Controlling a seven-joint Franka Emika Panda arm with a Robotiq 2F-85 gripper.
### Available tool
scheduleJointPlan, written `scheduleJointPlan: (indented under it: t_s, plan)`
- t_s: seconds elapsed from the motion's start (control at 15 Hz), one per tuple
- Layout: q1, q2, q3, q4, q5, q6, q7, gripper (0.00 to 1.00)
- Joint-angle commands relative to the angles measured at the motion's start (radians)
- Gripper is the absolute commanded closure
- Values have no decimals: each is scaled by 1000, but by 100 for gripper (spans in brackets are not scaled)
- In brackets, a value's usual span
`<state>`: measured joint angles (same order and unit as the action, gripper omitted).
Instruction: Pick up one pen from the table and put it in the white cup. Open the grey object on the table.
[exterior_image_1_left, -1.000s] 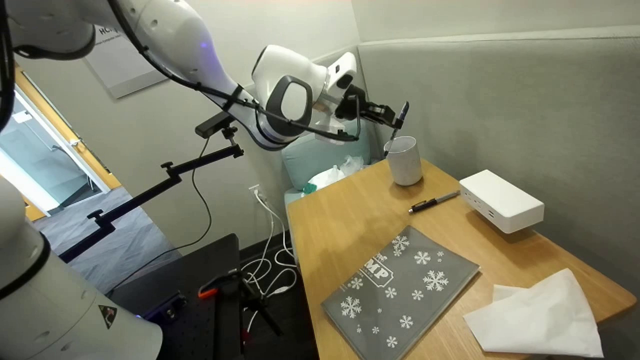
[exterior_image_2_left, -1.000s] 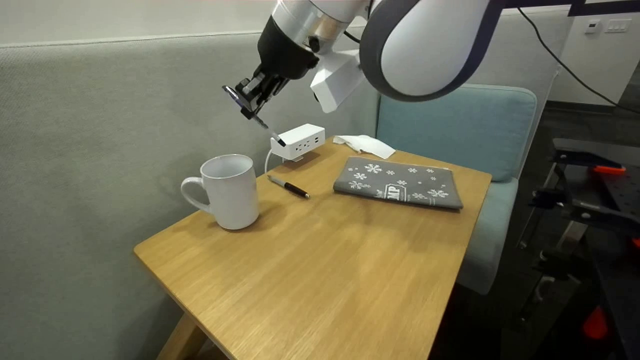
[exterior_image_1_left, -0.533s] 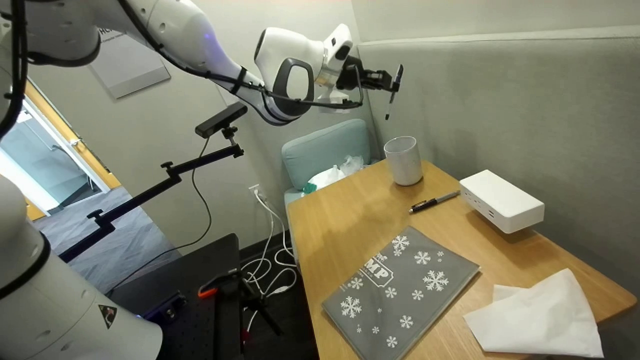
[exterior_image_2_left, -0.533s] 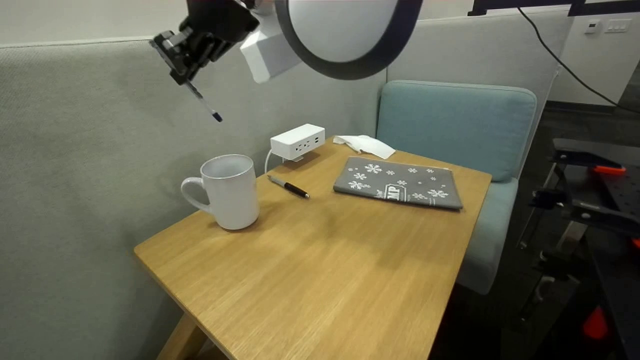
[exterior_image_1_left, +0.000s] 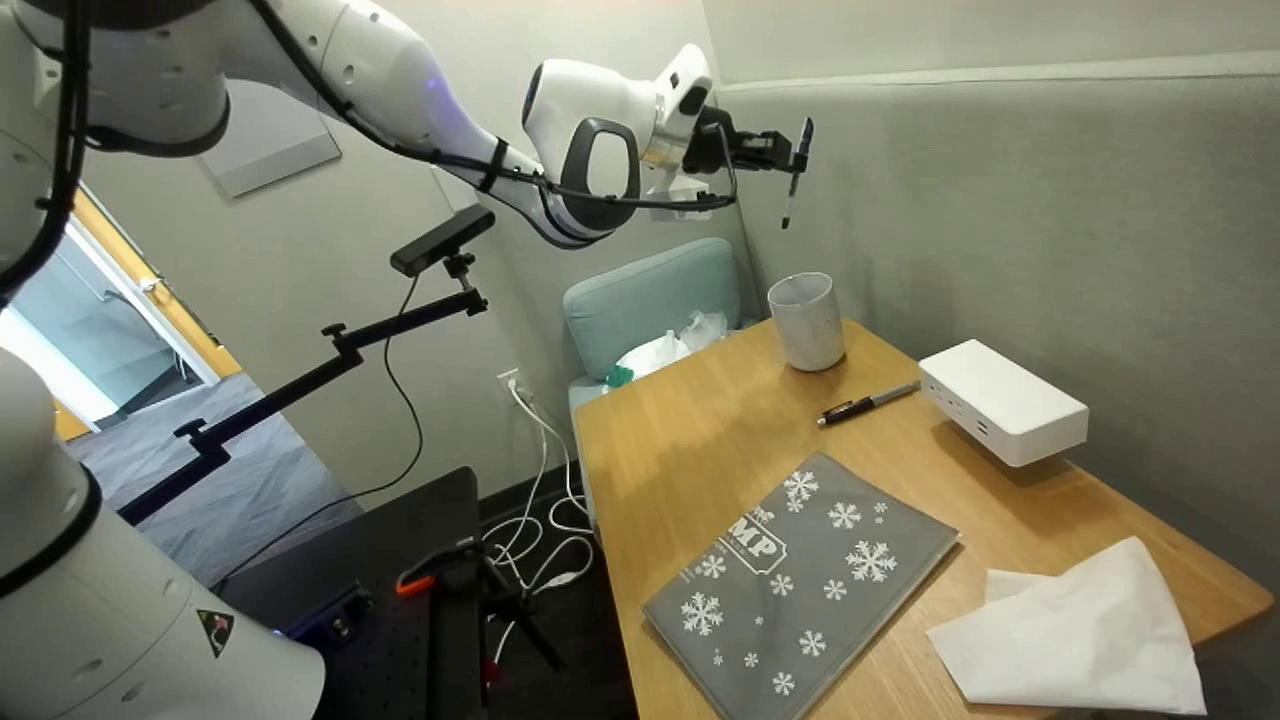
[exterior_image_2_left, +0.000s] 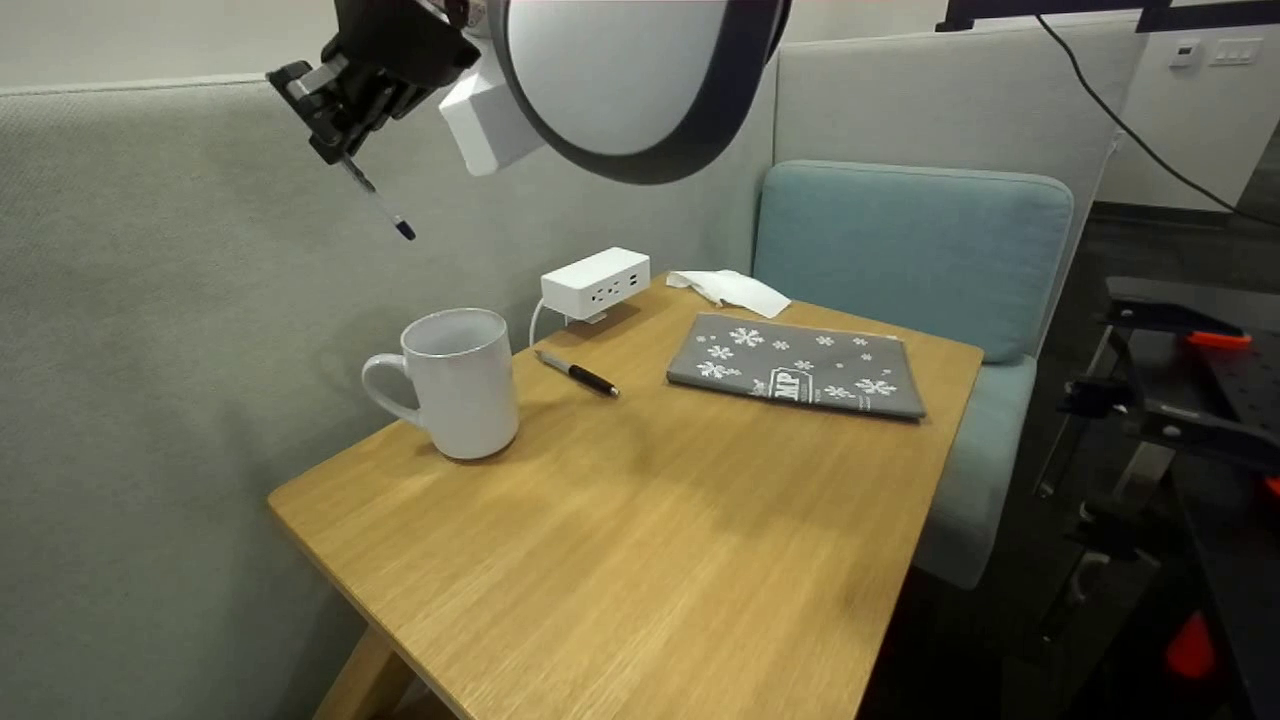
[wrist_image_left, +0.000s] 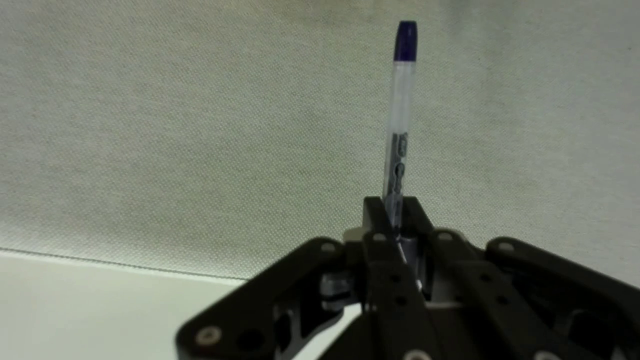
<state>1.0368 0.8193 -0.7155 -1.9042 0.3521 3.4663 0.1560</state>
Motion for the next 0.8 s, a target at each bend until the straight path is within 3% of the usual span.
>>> scheduleJointPlan:
  t_s: [0.0,0.73]
  plan:
    - [13,37,-7,6,75,0,-44,97]
    - [-48,119,64,23,94,0,-32,97]
